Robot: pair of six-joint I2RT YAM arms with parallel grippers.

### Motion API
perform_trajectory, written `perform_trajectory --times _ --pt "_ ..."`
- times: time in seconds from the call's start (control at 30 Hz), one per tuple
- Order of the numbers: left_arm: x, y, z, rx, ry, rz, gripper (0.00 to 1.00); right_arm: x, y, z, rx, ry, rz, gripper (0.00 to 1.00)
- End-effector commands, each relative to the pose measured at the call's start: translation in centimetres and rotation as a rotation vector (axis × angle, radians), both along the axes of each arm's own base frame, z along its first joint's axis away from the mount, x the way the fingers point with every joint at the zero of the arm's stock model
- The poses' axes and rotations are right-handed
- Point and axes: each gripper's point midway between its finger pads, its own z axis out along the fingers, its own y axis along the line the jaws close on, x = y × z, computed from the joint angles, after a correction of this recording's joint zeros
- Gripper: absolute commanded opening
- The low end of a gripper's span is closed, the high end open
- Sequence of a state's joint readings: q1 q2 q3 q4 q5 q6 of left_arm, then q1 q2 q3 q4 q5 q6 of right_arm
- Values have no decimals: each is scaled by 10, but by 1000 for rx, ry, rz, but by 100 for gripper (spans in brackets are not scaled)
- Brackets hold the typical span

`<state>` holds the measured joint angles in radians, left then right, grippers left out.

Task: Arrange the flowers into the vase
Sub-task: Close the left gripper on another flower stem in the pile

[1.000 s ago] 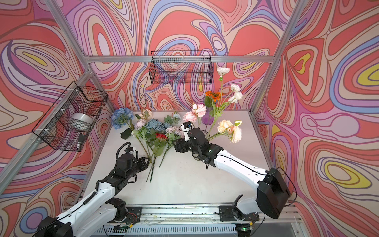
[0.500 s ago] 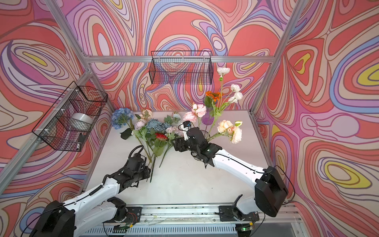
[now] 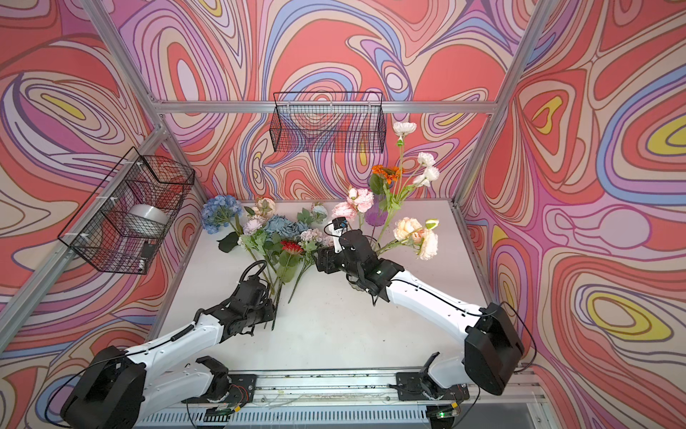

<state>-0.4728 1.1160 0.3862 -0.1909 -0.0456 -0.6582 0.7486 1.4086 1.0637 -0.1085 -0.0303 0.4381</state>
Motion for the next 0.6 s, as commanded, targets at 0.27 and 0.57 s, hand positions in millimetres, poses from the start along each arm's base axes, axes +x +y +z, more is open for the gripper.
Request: perform_trajectory --times 0.27,0.57 --pt "16 0 2 70 4 -4 30 -2 -4 14 11 -38 -9 74" --pt "21 -9 0 68 18 -52 21 -3 -11 20 14 -63 -27 74"
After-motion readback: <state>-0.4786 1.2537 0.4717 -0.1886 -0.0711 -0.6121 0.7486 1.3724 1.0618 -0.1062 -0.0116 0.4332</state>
